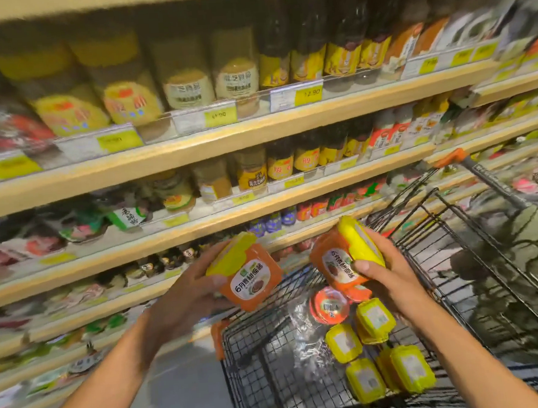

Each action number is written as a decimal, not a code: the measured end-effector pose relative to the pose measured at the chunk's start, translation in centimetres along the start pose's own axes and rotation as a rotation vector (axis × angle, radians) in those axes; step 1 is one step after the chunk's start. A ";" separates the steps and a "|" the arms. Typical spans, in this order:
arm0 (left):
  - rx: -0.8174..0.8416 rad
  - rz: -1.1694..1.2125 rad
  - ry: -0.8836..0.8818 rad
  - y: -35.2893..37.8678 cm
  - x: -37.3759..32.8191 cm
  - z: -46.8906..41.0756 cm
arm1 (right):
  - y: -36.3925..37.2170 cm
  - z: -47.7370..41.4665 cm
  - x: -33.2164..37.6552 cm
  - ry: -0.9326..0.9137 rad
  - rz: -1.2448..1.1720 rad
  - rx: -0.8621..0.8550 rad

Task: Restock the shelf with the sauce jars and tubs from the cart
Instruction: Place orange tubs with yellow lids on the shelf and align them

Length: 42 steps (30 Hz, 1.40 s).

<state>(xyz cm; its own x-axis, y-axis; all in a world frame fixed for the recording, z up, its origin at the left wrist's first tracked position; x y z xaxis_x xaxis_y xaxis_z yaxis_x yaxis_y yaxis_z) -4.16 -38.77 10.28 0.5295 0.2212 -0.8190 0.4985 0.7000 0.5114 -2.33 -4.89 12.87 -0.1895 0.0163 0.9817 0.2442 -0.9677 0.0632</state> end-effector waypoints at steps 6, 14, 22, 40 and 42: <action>-0.060 0.005 0.147 -1.8 -0.9 7.5 | 7.3 -1.5 2.9 -0.023 0.026 0.105; -0.172 -0.026 0.317 -3.5 -1.5 21.7 | 22.1 -0.5 6.2 -0.025 -0.088 0.306; -0.405 -0.011 0.439 -3.1 -1.1 40.2 | 37.8 2.6 7.9 -0.021 -0.081 0.499; -0.833 -0.028 0.740 -3.4 3.1 71.6 | 71.7 6.6 9.8 -0.073 -0.066 0.997; -0.900 -0.009 0.773 -3.9 3.3 73.7 | 74.6 6.5 9.8 -0.077 -0.058 1.044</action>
<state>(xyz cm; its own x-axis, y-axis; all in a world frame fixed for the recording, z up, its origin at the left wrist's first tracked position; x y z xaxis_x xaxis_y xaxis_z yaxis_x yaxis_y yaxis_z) 46.25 -90.85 24.75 -0.1806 0.3488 -0.9196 -0.3258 0.8610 0.3905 20.18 -75.34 28.39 -0.1750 0.1069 0.9788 0.9429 -0.2678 0.1978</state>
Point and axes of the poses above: each hand's wrist, its own z-axis away from the middle knuckle, its own y-axis out of the palm, x = y × z, the point moved 3 cm from there along -z, towards the middle knuckle, and after that the axes turned 15 degrees about x, right-handed, at the moved point
